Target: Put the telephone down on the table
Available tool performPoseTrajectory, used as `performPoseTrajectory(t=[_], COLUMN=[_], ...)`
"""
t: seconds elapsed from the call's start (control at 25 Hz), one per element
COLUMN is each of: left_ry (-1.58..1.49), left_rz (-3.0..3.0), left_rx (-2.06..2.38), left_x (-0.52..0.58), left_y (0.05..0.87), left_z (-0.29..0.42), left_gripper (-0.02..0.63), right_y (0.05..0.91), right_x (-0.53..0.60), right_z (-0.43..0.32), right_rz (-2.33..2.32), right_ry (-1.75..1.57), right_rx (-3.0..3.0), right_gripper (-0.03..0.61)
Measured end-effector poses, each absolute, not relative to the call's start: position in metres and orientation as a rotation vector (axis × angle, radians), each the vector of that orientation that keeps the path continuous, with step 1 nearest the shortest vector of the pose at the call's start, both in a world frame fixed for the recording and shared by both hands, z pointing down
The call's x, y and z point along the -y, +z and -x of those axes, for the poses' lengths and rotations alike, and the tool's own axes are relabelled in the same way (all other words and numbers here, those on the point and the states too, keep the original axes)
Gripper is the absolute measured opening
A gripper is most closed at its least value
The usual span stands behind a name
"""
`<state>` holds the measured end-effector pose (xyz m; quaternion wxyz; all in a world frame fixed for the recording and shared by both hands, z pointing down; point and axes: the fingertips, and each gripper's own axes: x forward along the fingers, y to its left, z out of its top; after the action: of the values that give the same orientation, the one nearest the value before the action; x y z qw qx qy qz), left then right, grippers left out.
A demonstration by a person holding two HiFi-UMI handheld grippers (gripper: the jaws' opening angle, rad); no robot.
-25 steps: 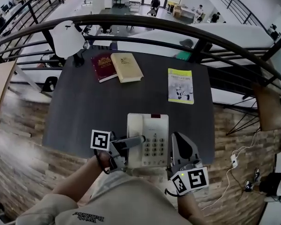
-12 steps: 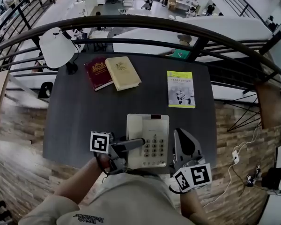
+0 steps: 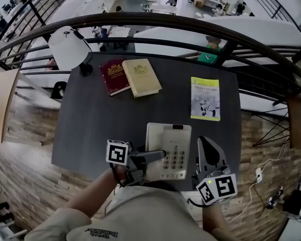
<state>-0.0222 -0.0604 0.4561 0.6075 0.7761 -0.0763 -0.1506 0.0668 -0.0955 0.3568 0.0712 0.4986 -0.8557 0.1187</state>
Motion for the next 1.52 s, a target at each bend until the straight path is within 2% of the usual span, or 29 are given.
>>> performPoseTrajectory(t=[0.48, 0.8, 1.52], left_ry=[-0.341, -0.35, -0.264], left_rz=[-1.768, -1.707, -1.642], left_rx=[0.273, 0.274, 0.28], left_x=[0.106, 0.167, 0.241], left_y=[0.494, 0.53, 0.622], left_z=[0.02, 0.015, -0.009], left_gripper=[0.454, 0.454, 0.454], right_y=[0.366, 0.383, 0.424], right_x=[0.132, 0.171, 0.251], right_z=[-0.063, -0.064, -0.068], right_rz=[-1.424, -1.433, -1.449], right_ry=[0.476, 0.669, 0.712], right_rx=[2.653, 2.682, 2.661], right_gripper=[0.002, 0.002, 0.002])
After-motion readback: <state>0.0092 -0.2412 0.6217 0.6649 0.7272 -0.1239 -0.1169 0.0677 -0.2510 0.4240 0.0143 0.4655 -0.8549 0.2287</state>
